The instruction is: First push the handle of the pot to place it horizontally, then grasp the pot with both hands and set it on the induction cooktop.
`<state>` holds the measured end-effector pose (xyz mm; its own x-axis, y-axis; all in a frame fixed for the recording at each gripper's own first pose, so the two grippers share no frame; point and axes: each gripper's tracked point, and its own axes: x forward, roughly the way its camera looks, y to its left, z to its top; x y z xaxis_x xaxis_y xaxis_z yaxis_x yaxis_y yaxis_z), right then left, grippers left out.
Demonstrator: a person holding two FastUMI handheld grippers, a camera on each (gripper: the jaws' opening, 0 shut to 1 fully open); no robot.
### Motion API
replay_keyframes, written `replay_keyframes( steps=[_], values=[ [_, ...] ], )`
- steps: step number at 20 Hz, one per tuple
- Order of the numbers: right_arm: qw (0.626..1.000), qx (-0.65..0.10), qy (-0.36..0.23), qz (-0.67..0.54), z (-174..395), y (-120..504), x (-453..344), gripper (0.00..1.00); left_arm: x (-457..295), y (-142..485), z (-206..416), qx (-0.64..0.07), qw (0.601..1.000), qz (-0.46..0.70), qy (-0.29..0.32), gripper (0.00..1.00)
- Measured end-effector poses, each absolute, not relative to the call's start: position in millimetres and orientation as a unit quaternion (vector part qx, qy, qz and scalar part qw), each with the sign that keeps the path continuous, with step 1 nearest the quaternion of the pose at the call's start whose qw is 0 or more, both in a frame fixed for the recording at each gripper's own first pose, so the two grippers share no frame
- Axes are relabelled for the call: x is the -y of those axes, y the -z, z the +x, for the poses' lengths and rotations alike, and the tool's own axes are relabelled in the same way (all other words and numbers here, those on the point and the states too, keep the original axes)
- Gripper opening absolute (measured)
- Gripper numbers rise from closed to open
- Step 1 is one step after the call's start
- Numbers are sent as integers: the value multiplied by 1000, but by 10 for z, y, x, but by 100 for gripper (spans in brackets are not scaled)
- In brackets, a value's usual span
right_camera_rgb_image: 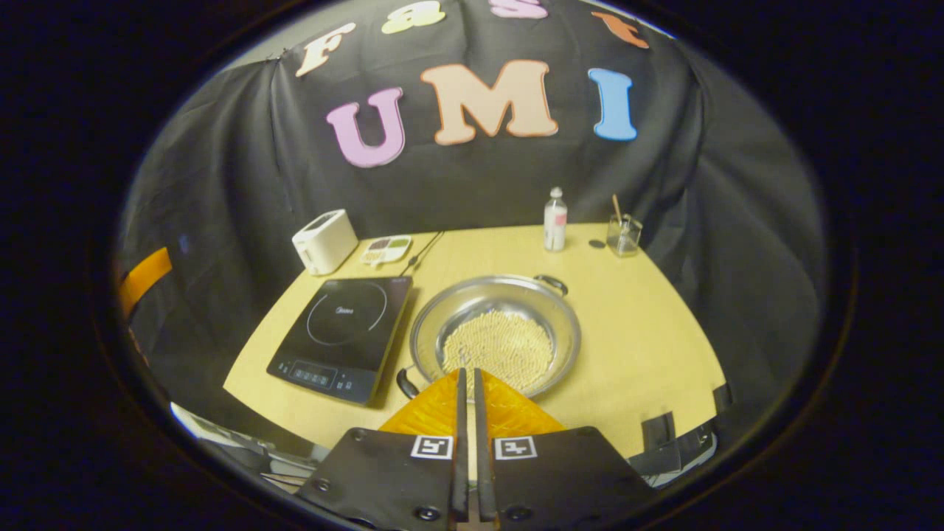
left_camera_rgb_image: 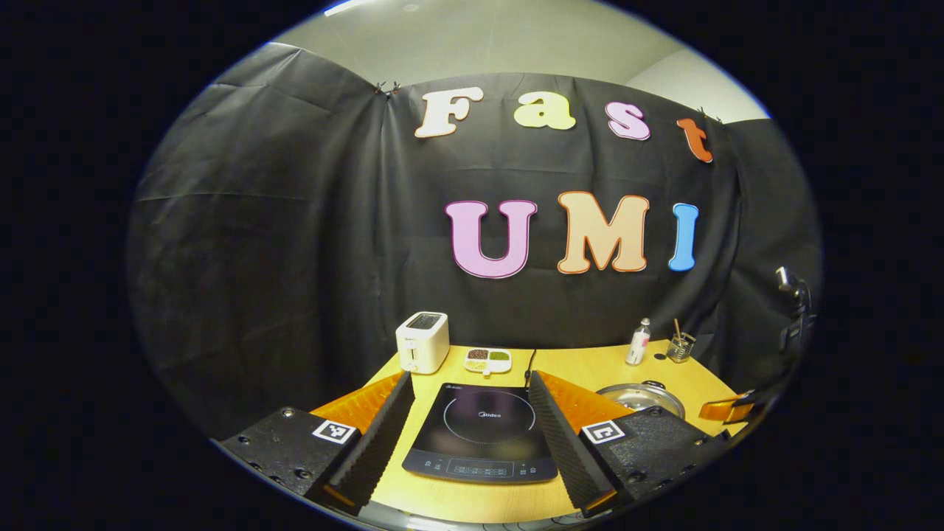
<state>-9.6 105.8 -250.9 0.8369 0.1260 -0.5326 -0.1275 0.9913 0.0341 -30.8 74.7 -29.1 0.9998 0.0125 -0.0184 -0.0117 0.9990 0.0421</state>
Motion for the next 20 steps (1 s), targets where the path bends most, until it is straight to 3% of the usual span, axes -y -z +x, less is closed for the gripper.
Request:
replay_keyframes(
  steps=[2, 10, 12, 18, 19, 20],
  values=[
    [947, -313, -73, 9, -108, 2699, -1101, 5, -783, 325, -302, -14, 1000, 21, -9, 92],
    [899, -431, -72, 39, -120, 3365, -1184, 7, -915, 443, -243, -21, 999, 14, -19, 92],
    [884, -460, -71, 55, -137, 3508, -1242, 3, -956, 450, -225, -23, 999, 20, -21, 96],
    [863, -501, -61, 34, -36, 3810, -1302, 7, -1046, 511, -202, -32, 999, 30, -24, 92],
    [861, -505, -57, 28, -9, 3856, -1313, 3, -1058, 532, -203, -34, 999, 29, -24, 92],
    [859, -510, -51, 22, 1, 3897, -1323, 7, -1062, 534, -204, -34, 999, 29, -23, 92]
  ],
)
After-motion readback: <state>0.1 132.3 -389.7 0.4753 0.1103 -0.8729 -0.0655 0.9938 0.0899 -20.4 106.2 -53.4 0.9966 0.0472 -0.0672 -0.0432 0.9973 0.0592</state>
